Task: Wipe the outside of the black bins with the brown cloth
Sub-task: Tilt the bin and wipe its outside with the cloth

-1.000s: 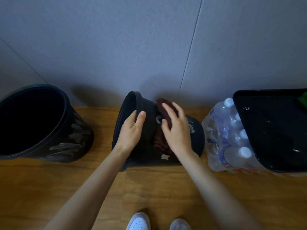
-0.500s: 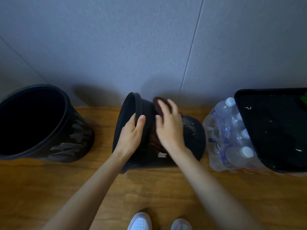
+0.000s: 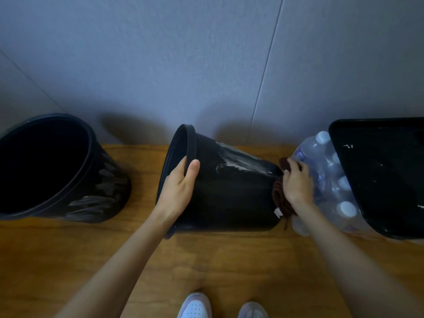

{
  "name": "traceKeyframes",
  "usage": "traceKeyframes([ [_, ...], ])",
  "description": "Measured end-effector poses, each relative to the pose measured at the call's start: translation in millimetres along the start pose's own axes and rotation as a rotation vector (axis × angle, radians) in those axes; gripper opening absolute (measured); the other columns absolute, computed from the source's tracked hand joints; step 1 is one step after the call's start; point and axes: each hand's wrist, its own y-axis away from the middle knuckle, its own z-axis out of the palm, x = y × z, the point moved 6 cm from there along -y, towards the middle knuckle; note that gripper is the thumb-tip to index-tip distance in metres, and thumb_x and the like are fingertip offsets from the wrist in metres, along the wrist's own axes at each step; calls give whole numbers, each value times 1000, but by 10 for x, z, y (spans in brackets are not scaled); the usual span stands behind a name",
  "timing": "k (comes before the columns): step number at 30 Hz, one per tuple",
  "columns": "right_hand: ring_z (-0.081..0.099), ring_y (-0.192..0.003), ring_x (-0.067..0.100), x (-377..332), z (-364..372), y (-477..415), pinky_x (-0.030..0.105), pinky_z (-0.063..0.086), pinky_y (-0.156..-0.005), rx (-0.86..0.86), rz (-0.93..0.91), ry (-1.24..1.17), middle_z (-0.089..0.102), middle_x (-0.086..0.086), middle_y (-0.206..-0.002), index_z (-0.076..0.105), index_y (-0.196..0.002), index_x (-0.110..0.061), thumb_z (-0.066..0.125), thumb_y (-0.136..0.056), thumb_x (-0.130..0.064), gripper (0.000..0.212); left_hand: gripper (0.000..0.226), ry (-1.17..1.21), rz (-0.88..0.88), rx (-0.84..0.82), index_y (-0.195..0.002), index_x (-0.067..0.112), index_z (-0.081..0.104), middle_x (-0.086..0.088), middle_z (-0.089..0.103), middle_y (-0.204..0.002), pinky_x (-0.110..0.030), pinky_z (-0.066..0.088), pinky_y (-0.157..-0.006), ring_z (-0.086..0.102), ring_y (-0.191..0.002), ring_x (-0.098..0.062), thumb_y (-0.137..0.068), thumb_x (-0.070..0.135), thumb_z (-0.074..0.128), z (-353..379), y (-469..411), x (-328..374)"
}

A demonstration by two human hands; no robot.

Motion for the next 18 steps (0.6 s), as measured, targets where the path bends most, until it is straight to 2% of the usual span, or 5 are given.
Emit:
traceKeyframes([
  [5, 32, -136, 28, -415, -11, 179, 37, 27, -110, 68, -154, -47, 33, 8, -148, 43, -138, -15, 44, -96, -16, 42, 34, 14, -1, 6, -123, 17, 52, 9, 61, -105, -5, 44, -79, 56, -100, -1, -98, 33, 34, 27, 32, -1],
  [9, 27, -138, 19, -1279, -21, 556, 25, 21, -106, 60, -374, -167, 29, 0, -150, 40, -140, -21, 44, -96, -16, 45, 27, 42, -12, 3, -114, 21, 52, 9, 61, -97, -10, 46, -73, 59, -90, -1, -98, 32, 34, 64, 34, 31],
  [12, 30, -136, 20, -1639, -24, 745, 28, 32, -105, 67, -487, -221, 29, 1, -150, 41, -139, -22, 46, -95, -18, 44, 19, 64, 8, 0, -106, 26, 53, 6, 61, -93, -7, 47, -66, 60, -81, 4, -98, 29, 35, 88, 58, 46],
  [16, 38, -130, 20, -1406, -47, 603, 29, 42, -96, 109, -484, -194, 32, 1, -148, 40, -139, -25, 44, -96, -22, 44, 24, 40, 2, -39, -107, 21, 54, 3, 63, -91, -12, 50, -68, 61, -81, -1, -98, 33, 35, 119, 26, 45],
  [18, 40, -129, 22, -1064, -26, 418, 32, 42, -95, 133, -369, -143, 34, 2, -146, 42, -138, -25, 42, -96, -22, 42, 25, 28, 0, -17, -109, 21, 54, 8, 63, -95, -5, 46, -70, 60, -85, 2, -98, 33, 34, 75, 5, 23],
])
